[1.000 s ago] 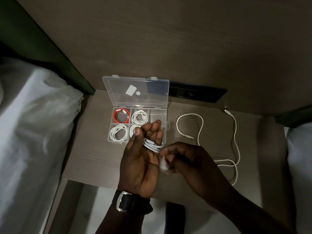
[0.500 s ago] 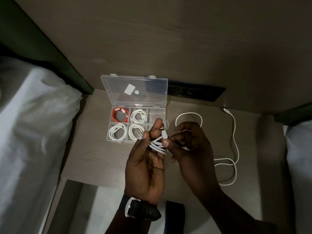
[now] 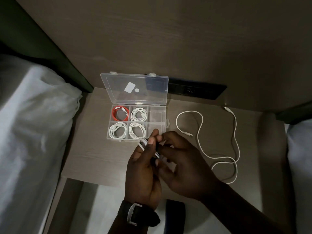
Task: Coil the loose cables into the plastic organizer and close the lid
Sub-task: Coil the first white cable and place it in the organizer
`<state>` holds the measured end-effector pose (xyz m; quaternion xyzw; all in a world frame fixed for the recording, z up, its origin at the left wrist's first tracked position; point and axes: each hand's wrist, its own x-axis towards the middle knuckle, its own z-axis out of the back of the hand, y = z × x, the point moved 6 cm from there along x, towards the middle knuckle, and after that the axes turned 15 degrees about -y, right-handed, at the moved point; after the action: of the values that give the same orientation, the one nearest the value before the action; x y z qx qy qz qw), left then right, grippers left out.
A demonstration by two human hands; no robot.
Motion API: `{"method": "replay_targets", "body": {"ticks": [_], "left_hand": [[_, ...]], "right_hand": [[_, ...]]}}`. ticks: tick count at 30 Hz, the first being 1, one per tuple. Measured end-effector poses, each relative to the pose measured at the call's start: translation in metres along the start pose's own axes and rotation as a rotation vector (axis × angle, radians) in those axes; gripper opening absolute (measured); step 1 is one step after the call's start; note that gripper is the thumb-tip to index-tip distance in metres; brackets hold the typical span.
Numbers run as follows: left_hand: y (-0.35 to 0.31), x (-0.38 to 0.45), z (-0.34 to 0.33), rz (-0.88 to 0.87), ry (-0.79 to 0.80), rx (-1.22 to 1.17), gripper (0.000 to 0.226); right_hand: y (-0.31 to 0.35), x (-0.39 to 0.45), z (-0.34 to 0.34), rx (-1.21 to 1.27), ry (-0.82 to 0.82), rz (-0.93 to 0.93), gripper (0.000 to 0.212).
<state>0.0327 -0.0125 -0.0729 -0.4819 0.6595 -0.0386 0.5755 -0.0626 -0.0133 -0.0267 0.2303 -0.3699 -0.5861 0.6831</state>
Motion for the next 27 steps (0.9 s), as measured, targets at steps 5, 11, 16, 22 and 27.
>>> {"method": "replay_targets", "body": {"ticks": [5,11,16,22,27], "left_hand": [[0.008,0.001,-0.005,0.001,-0.003,0.03,0.039],[0.017,0.012,-0.003,0.138,-0.007,-0.076,0.028],[0.006,0.025,0.026,-0.186,-0.054,0.356,0.022],[-0.014,0.086,0.027,-0.792,-0.107,0.947,0.045],[-0.01,0.126,0.018,-0.926,-0.029,1.106,0.05]], "right_hand": [[-0.019,-0.001,-0.004,-0.004,-0.03,-0.091,0.017],[-0.049,-0.003,-0.008,-0.253,-0.091,-0.092,0.02],[-0.1,0.008,0.003,-0.331,-0.16,-0.328,0.026],[-0.11,0.036,-0.043,-0.257,-0.086,-0.328,0.03],[-0.129,0.053,-0.07,-0.231,-0.115,-0.378,0.03]]}}
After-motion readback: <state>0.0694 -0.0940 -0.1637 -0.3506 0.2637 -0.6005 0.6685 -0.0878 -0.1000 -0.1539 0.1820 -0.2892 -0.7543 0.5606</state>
